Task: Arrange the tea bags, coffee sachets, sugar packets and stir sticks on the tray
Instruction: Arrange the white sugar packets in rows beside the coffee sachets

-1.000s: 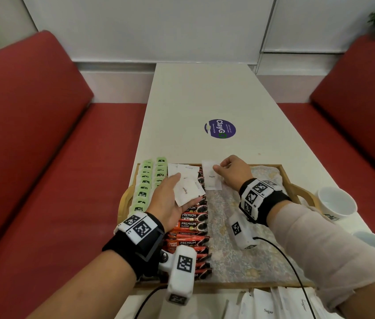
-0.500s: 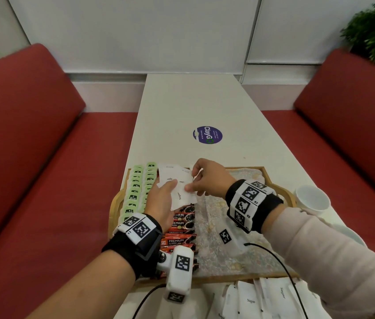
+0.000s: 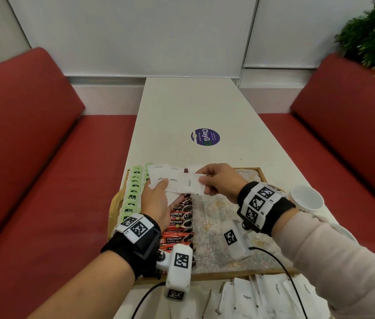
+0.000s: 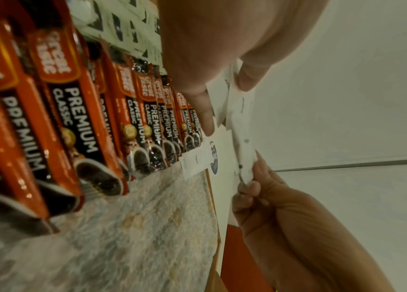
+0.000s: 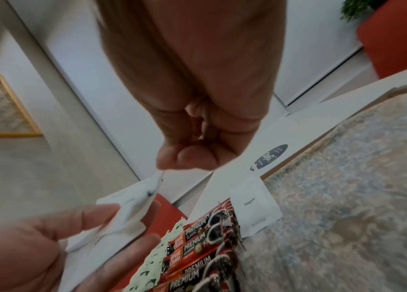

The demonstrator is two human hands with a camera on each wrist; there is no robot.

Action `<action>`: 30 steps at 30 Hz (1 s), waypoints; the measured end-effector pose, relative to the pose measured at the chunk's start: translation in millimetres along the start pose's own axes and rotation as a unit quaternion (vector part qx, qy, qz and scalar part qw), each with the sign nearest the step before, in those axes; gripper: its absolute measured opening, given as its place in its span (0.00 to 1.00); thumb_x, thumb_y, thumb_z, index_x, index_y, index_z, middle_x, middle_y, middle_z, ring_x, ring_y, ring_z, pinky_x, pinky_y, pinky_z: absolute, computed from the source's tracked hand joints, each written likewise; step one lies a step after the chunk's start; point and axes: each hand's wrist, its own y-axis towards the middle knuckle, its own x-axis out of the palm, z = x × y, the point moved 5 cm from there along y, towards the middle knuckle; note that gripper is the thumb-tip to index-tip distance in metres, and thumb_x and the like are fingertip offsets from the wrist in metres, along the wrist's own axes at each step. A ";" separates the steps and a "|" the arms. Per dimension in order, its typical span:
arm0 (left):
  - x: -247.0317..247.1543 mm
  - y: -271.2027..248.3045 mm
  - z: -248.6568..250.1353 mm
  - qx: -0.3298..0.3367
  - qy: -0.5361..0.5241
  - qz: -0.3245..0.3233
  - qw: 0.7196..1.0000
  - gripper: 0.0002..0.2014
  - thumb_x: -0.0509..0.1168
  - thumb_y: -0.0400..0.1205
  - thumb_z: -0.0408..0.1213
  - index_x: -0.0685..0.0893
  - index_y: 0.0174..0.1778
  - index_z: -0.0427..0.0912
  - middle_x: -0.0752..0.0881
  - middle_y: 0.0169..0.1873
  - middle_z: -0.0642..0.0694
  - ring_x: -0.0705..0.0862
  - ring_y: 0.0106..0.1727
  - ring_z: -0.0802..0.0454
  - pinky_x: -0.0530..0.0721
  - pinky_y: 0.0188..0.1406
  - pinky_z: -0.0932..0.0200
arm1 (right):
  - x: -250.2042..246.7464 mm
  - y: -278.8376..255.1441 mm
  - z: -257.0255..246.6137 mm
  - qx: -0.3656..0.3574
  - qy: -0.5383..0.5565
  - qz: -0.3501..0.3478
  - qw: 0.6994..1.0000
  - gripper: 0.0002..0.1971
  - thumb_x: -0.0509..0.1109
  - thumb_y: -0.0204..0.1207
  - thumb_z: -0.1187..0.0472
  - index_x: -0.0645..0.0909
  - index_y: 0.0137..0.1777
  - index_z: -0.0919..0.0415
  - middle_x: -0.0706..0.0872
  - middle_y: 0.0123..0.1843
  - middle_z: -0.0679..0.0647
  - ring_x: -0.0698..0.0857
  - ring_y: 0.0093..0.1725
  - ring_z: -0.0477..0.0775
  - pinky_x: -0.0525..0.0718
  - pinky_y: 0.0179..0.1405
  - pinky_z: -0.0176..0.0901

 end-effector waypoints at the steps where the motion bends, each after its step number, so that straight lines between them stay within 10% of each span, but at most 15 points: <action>1: -0.5 -0.2 -0.6 -0.001 0.001 0.000 1.000 0.15 0.57 0.86 0.29 0.76 0.67 0.44 0.85 0.60 0.42 0.84 0.61 0.43 0.86 0.50 0.42 | -0.4 0.2 0.8 0.002 0.023 0.006 1.000 0.06 0.63 0.81 0.72 0.79 0.48 0.64 0.80 0.29 0.58 0.80 0.21 0.44 0.81 0.24 0.33; 14: 13.5 -4.9 0.4 0.046 0.074 -0.069 0.994 0.17 0.55 0.87 0.28 0.74 0.71 0.44 0.86 0.60 0.41 0.88 0.55 0.43 0.90 0.45 0.48 | 19.7 4.6 5.2 0.024 0.114 -0.005 0.993 0.06 0.65 0.80 0.72 0.73 0.42 0.63 0.85 0.33 0.59 0.85 0.26 0.50 0.84 0.25 0.37; 30: -7.5 18.8 3.8 0.036 0.035 0.017 0.999 0.18 0.59 0.85 0.29 0.73 0.72 0.43 0.84 0.61 0.43 0.85 0.57 0.46 0.91 0.38 0.53 | -11.2 35.3 43.3 0.098 0.037 0.119 0.987 0.11 0.63 0.80 0.72 0.74 0.36 0.61 0.84 0.34 0.57 0.73 0.21 0.50 0.69 0.17 0.33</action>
